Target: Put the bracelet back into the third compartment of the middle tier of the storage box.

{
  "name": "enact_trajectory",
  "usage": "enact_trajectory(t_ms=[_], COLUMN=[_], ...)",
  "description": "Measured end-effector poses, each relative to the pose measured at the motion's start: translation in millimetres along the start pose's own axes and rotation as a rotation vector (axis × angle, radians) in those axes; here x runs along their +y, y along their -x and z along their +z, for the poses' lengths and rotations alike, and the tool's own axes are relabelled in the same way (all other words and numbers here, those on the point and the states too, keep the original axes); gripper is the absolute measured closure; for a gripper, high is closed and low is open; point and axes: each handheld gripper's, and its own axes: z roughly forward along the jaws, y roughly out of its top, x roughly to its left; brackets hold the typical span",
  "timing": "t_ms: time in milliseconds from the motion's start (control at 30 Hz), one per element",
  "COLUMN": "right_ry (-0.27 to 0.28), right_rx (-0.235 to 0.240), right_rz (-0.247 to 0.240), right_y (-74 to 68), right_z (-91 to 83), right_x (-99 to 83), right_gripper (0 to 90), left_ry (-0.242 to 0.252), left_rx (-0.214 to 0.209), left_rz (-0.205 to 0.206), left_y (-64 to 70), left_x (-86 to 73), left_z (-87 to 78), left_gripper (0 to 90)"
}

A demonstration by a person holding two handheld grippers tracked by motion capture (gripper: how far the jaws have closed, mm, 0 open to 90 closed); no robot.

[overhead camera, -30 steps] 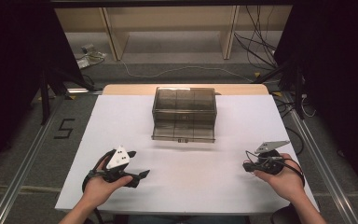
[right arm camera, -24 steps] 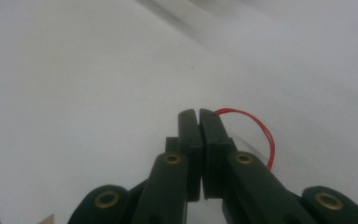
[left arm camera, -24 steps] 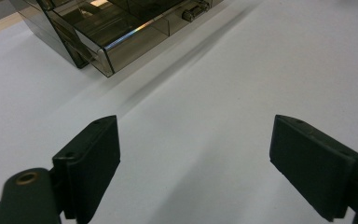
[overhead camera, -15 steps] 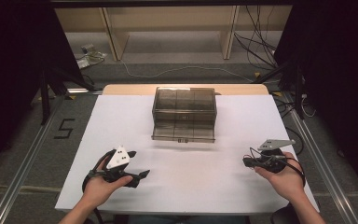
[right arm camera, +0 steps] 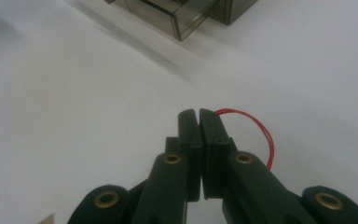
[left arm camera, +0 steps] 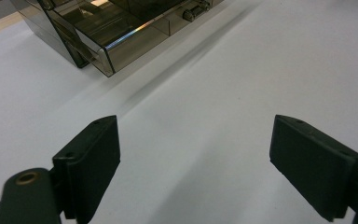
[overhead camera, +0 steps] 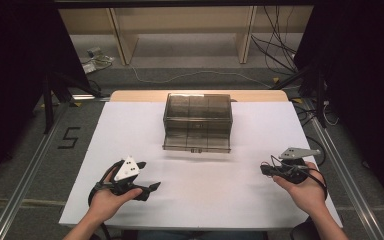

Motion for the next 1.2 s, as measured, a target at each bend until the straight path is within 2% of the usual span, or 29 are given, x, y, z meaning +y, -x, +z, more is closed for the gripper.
enact_trajectory(t_ms=[900, 1200], right_ry=[0.059, 0.052], right_rx=[-0.014, -0.007], right_rz=[0.014, 0.008], right_y=[0.1, -0.8], right_z=[-1.8, -0.3], right_x=[4.1, 5.7], right_gripper=[88.8, 88.8], left_ry=[0.001, 0.002], left_rx=[0.002, 0.003], left_rz=[0.001, 0.001], left_y=[0.3, 0.5], left_x=[0.2, 0.1], left_z=[0.4, 0.5], left_gripper=[16.0, 16.0])
